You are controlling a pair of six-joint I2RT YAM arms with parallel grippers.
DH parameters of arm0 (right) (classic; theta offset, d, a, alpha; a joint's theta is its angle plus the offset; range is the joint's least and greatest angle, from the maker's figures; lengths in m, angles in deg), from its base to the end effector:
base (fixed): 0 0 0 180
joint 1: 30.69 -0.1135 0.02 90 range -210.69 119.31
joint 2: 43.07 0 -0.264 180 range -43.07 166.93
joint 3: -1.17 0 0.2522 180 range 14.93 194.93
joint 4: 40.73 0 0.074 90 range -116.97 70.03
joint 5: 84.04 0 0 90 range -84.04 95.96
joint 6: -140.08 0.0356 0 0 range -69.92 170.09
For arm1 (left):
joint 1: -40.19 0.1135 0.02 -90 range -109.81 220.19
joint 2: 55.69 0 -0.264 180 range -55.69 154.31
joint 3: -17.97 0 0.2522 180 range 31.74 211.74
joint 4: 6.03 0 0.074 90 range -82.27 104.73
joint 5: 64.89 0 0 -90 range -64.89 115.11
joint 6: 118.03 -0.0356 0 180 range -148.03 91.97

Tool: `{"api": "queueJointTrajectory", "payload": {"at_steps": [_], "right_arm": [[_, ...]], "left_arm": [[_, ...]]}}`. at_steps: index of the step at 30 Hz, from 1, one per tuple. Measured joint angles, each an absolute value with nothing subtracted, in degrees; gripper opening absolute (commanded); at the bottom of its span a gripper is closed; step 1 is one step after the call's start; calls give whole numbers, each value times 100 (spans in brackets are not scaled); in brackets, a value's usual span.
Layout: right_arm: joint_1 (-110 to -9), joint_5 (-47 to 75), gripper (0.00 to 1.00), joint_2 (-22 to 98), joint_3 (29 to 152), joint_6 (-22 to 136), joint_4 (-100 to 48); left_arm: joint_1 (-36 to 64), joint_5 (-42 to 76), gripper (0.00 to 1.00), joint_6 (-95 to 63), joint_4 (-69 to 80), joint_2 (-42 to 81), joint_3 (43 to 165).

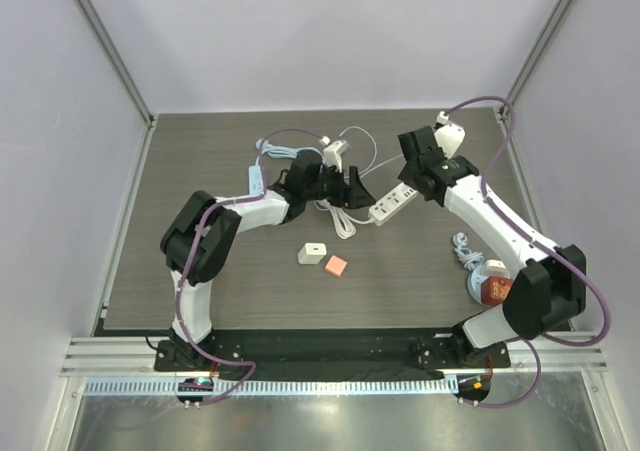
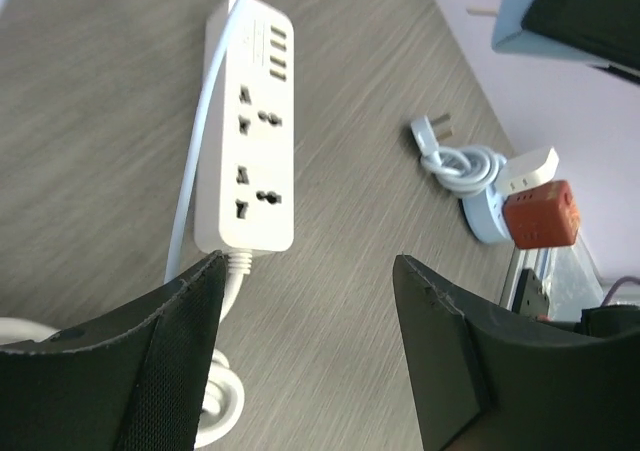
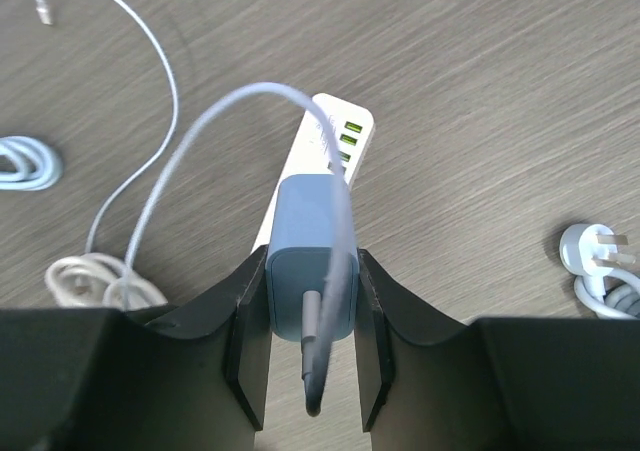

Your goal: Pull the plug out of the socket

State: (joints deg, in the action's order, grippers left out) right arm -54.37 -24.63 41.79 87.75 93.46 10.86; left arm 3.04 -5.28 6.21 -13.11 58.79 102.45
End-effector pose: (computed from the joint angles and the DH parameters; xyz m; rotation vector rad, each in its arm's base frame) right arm 0.2966 0.1103 0.3040 0.6140 2.2060 -0.0597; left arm 0.3432 -0.2826 0.1869 0.4373 2.1188 -1.2932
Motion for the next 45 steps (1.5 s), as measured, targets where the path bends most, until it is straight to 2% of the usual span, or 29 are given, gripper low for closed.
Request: {"api": "queueJointTrajectory", "payload": {"at_steps": [7,13,19,31,40,45], "right_arm": [[-5452,-2391,1,3517,8969,9200,1261],[-5459,-2441,1,2970,9485,9097,1523],[-5459,-2481,1,2236,9748,9075,1702],[-5463,-1725,1,1576,9975,8378,2168],[-5463,-1665,1,859,11852,7840,2364],[-5463,-1298,1,592,12010,7781,2366]], "left_arm": [[717,-391,71,723,-1908,5514,9878],[942,-91,77,872,-1984,5514,9618],[1065,477,77,835,-1862,5441,9452],[1537,420,75,1003,-2153,5251,9089],[1545,274,75,1206,-2454,5258,9083],[1548,254,75,1213,-2518,5258,9083]]}}
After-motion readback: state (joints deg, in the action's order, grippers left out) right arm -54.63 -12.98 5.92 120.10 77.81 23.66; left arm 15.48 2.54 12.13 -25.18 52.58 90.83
